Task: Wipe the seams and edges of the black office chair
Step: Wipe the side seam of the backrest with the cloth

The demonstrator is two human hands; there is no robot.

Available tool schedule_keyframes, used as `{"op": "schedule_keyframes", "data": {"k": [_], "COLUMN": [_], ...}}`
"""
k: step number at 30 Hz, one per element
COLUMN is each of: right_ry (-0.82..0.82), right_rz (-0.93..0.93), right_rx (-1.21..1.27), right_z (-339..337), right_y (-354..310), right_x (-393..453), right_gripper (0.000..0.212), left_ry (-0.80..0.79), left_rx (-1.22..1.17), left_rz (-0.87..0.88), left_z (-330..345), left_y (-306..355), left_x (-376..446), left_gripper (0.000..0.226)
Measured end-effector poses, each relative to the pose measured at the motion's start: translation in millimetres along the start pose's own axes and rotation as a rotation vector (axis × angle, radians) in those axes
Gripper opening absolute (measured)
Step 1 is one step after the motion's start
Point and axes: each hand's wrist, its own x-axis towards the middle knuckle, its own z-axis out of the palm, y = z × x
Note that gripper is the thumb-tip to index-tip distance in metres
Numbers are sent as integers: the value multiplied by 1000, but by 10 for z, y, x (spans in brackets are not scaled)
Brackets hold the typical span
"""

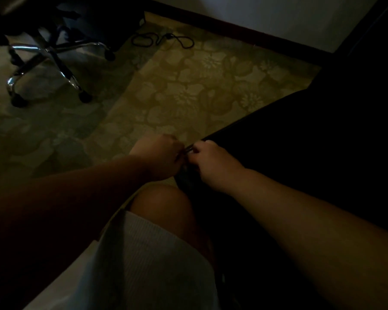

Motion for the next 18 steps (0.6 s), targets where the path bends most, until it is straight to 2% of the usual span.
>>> {"op": "schedule_keyframes", "data": {"k": [5,9,12,14,18], "right_ry": [113,94,13,23,65], "right_rz": [173,249,357,404,568], "right_rx": [129,23,-27,-31,197], "right_z": [-35,-145,-253,-309,-511], "right_y": [255,821,1178,1361,1548], "right_x": [-525,-1116,-1666,-2087,-2808], "right_gripper": [22,30,33,30,26], "left_ry": [7,-84,-107,-129,-290], "left_rx": [27,88,175,179,42], "left_rz": [-19,14,94,177,433], "left_z": [-216,-405,-435,-394,-262], "left_y": [186,546,991,1342,2143], "left_x": [9,135,237,302,374], "left_gripper": [33,32,30,31,36]}}
